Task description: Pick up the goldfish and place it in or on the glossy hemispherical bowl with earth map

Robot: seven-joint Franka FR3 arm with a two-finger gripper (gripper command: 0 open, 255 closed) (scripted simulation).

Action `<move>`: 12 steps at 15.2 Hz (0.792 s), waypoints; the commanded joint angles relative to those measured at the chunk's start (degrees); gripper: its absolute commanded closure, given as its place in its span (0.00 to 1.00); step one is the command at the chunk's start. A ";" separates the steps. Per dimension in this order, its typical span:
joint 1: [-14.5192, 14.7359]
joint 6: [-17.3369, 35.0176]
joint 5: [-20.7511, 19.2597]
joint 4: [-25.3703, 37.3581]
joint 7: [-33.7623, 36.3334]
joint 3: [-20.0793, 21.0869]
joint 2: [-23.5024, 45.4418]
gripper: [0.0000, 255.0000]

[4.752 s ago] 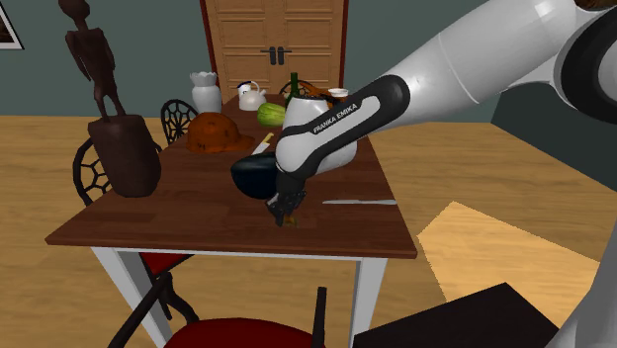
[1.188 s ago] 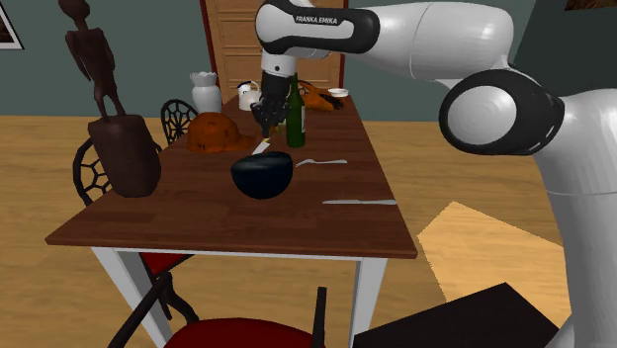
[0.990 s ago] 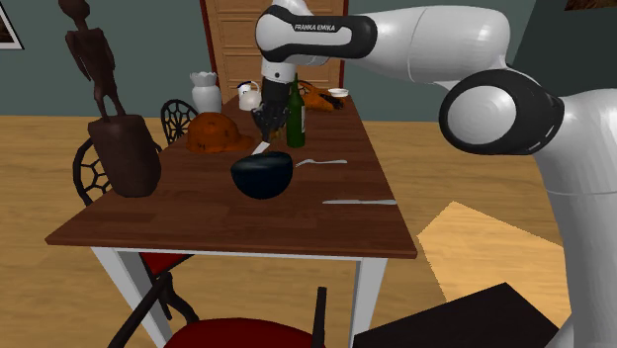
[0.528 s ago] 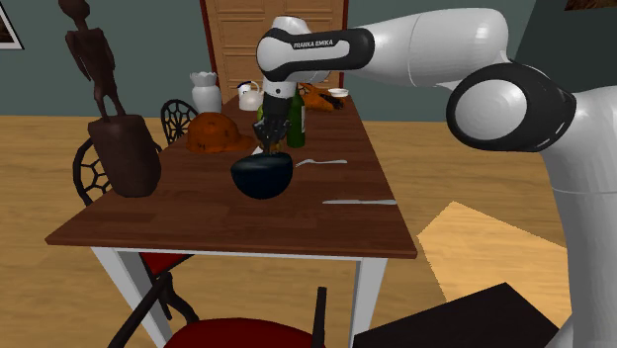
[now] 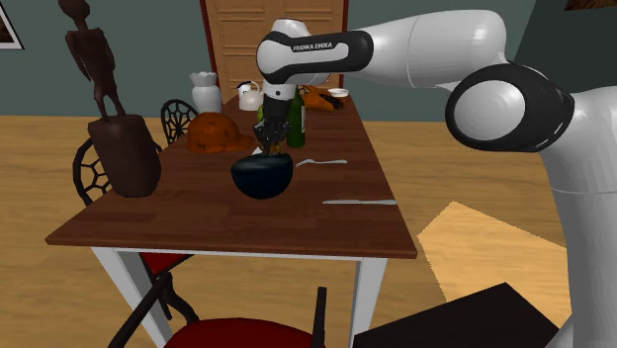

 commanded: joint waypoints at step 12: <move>-0.19 -7.20 0.00 7.09 0.08 -0.02 -0.10 0.00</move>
